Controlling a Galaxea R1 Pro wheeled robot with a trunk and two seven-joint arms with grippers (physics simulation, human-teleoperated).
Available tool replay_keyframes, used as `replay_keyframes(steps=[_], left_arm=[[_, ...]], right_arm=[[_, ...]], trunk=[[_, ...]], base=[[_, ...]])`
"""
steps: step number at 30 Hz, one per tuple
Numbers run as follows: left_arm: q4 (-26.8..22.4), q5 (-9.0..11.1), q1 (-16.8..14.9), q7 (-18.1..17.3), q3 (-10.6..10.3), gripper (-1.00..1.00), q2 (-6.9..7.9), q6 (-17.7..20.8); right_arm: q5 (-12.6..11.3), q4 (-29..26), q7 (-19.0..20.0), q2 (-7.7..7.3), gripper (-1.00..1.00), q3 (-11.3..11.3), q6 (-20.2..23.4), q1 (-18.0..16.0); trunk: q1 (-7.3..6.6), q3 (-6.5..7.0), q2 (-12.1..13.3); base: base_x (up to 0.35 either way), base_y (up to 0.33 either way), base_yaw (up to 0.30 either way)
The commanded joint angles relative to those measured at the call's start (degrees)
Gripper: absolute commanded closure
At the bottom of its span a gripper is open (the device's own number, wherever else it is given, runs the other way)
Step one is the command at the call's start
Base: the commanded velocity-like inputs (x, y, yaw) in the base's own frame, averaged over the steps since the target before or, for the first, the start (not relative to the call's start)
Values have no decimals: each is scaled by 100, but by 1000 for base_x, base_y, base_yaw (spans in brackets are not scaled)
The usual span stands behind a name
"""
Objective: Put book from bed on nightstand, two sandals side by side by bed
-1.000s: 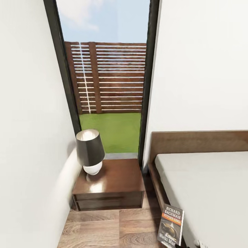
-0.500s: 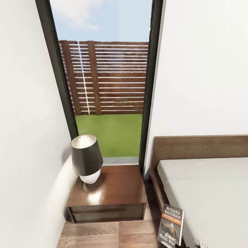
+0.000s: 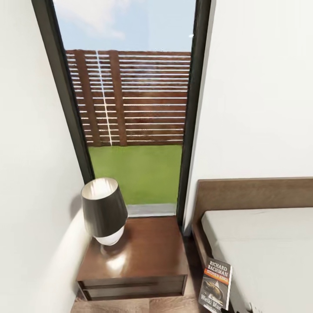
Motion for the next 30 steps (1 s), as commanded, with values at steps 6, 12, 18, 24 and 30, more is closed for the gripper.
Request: replay_keyframes(steps=[6, 12, 18, 24, 30], left_arm=[[4, -56, -4, -13, 49, -100, 1, -22], [4, -56, -4, -13, 49, -100, 1, -22], [4, -56, -4, -13, 49, -100, 1, -22], [3, -56, -4, -13, 49, -100, 1, -22], [4, -56, -4, -13, 48, -100, 1, -22]], right_arm=[[-51, -4, 15, -1, 100, -17, 60, -4], [-53, -4, 15, -1, 100, -17, 60, -4], [-56, -4, 15, -1, 100, -17, 60, -4], [-56, -4, 15, -1, 100, -17, 60, -4], [-55, -4, 18, -1, 100, -17, 60, -4]], trunk=[[4, -7, -4], [4, -7, -4], [4, -7, -4], [4, -7, -4], [4, -7, -4]], base=[[324, 0, 0], [294, 0, 0], [224, 0, 0], [310, 0, 0], [327, 0, 0]])
